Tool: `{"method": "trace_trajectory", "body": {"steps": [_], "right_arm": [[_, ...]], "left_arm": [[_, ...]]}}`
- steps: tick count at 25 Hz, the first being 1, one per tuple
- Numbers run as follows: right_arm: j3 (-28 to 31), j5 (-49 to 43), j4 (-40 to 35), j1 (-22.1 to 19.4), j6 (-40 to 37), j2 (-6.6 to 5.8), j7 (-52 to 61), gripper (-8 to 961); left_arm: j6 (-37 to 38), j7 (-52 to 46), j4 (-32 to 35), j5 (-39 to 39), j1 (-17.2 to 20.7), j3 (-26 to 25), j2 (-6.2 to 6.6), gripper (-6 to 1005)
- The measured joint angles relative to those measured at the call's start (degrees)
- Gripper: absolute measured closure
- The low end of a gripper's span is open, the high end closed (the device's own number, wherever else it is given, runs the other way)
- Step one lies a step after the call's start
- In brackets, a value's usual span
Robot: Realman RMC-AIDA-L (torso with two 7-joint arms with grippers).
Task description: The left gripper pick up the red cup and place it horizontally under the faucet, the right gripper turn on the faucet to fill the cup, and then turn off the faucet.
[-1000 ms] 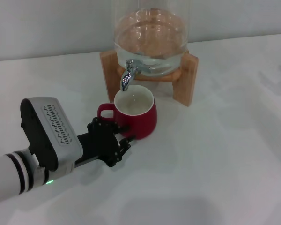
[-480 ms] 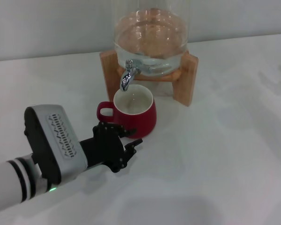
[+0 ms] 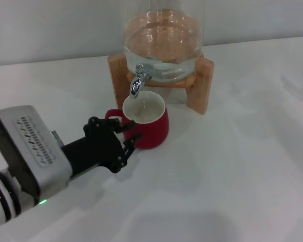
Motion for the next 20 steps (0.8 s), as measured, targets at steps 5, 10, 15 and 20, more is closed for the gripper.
{"method": "trace_trajectory", "body": {"steps": [5,10,15,20], "right_arm": [[0.61,0.00,0.09,0.00,-0.09,0.00,0.18,159],[0.73,-0.01,0.09,0.00,0.00,0.00,0.25,159],[0.73,-0.15,0.09,-0.09,0.18,0.00,0.34,159],[0.58,-0.64,-0.18,-0.10,1.12,0.00,0.37,159]], "left_arm": [[-0.07,0.18,1.98,-4.50,2.74,-0.82,0.17,767],[-0.68,0.21,3.99,-9.27,6.19,-2.22,0.21,768],[-0.68,0.25,4.25,-12.09,9.16,-4.15,0.11,697],[-0.66,-3.96,2.95,-17.27,11.67,-10.46,0.13,532]]}}
